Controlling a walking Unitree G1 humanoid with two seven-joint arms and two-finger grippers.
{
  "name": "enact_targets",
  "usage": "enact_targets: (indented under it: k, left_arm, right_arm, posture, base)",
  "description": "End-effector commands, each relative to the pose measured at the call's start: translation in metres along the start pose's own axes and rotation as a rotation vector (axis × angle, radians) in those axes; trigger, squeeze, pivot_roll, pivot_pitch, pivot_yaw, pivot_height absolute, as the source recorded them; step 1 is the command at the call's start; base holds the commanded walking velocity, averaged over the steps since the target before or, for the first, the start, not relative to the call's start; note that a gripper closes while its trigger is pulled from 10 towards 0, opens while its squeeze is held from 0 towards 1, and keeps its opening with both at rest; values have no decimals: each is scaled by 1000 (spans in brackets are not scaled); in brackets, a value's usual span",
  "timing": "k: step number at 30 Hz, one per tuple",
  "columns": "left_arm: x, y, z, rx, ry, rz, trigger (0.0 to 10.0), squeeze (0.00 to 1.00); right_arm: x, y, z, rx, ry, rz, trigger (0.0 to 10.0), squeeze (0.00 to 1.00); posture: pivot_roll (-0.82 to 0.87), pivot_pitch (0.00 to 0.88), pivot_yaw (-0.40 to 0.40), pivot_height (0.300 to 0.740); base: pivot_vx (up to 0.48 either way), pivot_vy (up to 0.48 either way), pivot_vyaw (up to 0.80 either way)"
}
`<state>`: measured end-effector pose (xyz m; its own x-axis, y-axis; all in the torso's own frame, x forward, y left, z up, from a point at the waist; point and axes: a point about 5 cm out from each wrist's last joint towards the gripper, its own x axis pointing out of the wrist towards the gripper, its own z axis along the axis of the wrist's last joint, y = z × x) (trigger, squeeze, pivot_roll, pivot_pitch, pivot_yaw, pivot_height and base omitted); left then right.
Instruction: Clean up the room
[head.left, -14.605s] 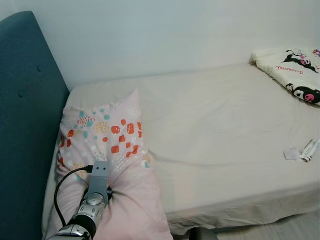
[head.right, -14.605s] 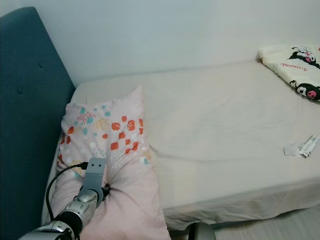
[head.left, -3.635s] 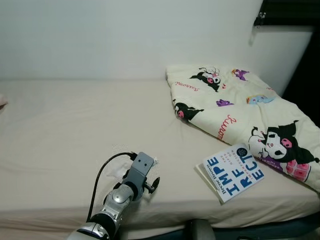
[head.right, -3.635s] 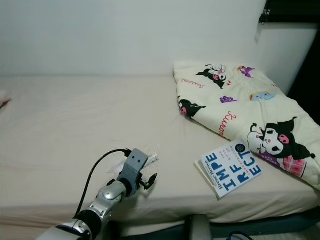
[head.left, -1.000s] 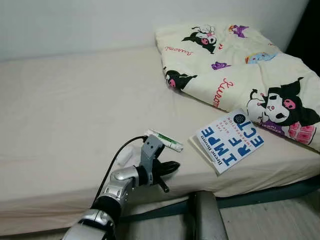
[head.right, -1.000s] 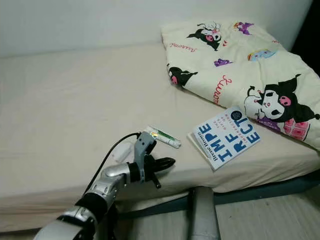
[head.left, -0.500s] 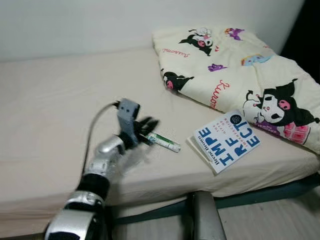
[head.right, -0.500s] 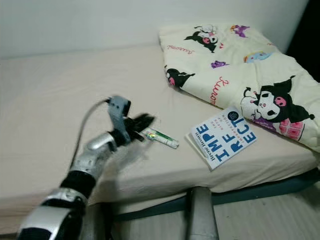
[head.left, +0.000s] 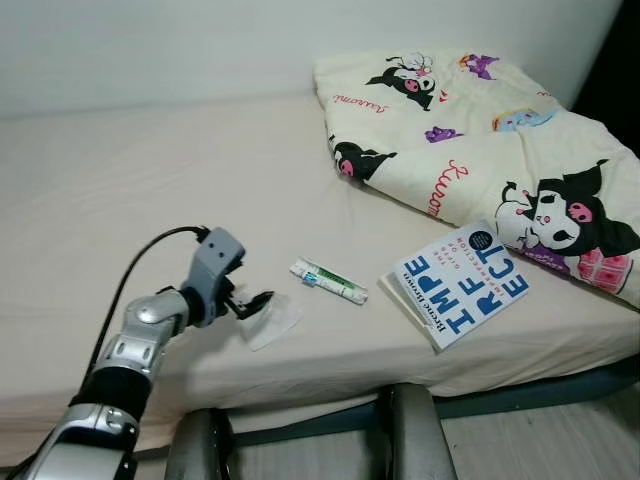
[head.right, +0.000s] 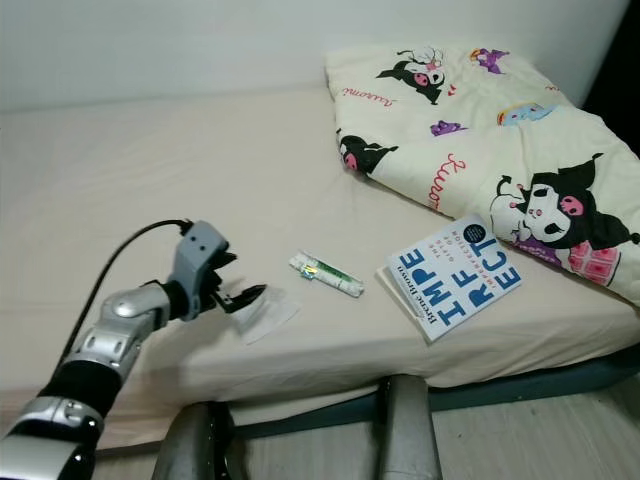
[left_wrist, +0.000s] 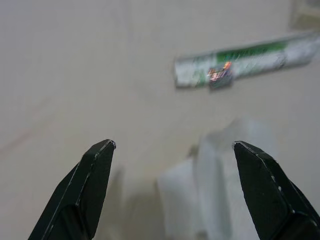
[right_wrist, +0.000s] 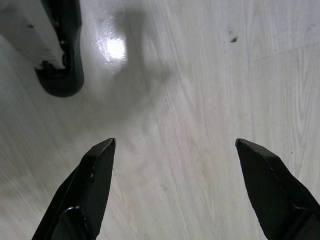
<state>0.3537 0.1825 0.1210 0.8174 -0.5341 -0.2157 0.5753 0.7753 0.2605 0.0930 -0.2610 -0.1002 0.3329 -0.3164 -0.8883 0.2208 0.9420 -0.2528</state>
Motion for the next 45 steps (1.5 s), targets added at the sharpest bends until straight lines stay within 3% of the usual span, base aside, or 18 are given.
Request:
enact_targets:
  k: [1, 7, 8, 13, 14, 15, 16, 20, 23, 28, 33, 34, 37, 39, 42, 43, 44, 45]
  left_arm:
    - [1, -7, -16, -22, 49, 30, 10000, 0]
    - [15, -47, -28, -211, 82, -47, 10000, 0]
    - [21, -68, -32, -285, 92, -124, 10000, 0]
    - [29, -89, -41, -276, 137, -134, 10000, 0]
    - [30, -90, -42, -269, 148, -115, 8706, 0]
    - [30, -90, -42, -269, 148, -115, 8706, 0]
    - [32, -86, -44, -252, 160, -35, 0, 0]
    - [32, -83, -44, -239, 167, 16, 0, 0]
    - [29, -69, -48, -127, 211, 159, 0, 0]
    - [26, -66, -51, -76, 240, 191, 0, 0]
    - [20, -63, -60, 36, 292, 203, 0, 0]
    - [18, -63, -65, 49, 307, 207, 0, 0]
    - [17, -64, -66, 52, 313, 209, 0, 0]
    - [17, -64, -68, 56, 320, 215, 0, 0]
    - [16, -64, -69, 57, 324, 226, 0, 0]
    - [16, -65, -70, 59, 327, 231, 0, 0]
    - [16, -65, -70, 59, 327, 231, 0, 0]
    - [17, -66, -70, 62, 329, 235, 0, 0]
  right_arm:
    - [-1, -3, -10, 41, 33, -13, 10000, 0]
    - [-1, -9, -8, 55, 28, -29, 10000, 0]
    - [-1, -10, -8, 54, 28, -30, 10000, 0]
    - [-1, -10, -7, 49, 27, -30, 10000, 0]
    - [-1, -10, -6, 49, 26, -30, 10000, 0]
    - [-1, -10, -6, 49, 26, -30, 10000, 0]
    - [0, -10, -4, 55, 17, -32, 10000, 0]
    - [0, -11, -2, 59, 10, -35, 10000, 0]
    - [1, -21, 10, 87, -34, -58, 10000, 0]
    - [1, -31, 23, 125, -81, -81, 10000, 0]
    - [-6, -83, 64, 172, -230, -242, 10000, 0]
    - [-17, -123, 80, 170, -265, -401, 10000, 0]
    - [-23, -139, 87, 176, -282, -468, 10000, 0]
    - [-40, -166, 113, 253, -408, -537, 10000, 0]
    - [-65, -169, 172, 343, -729, -407, 10000, 0]
    - [-81, -158, 203, 346, -882, -287, 10000, 0]
    - [-81, -158, 203, 346, -882, -287, 10000, 0]
    - [-109, -119, 251, 313, -1093, -20, 10000, 0]
  posture:
    - [-45, 181, 44, 506]
    - [-60, 177, 41, 506]
    - [-66, 176, 40, 506]
    - [-72, 173, 37, 506]
    - [-73, 172, 37, 506]
    - [-73, 172, 37, 506]
    - [-77, 172, 39, 506]
    - [-77, 172, 39, 506]
    - [-86, 168, 41, 506]
    - [-93, 165, 39, 506]
    - [-106, 161, 35, 506]
    - [-110, 160, 35, 506]
    - [-113, 158, 32, 506]
    - [-113, 157, 31, 506]
    - [-121, 155, 34, 506]
    - [-123, 154, 34, 506]
    - [-123, 154, 34, 506]
    - [-119, 149, 30, 506]
  base:
    - [0, 0, 0]
    - [0, 0, 0]
    - [0, 0, 0]
    - [0, 0, 0]
    - [0, 0, 0]
    - [0, 0, 0]
    - [0, 0, 0]
    - [0, 0, 0]
    - [0, 0, 0]
    - [0, 0, 0]
    - [0, 0, 0]
    - [0, 0, 0]
    - [0, 0, 0]
    - [0, 0, 0]
    - [0, 0, 0]
    - [0, 0, 0]
    - [0, 0, 0]
    - [0, 0, 0]
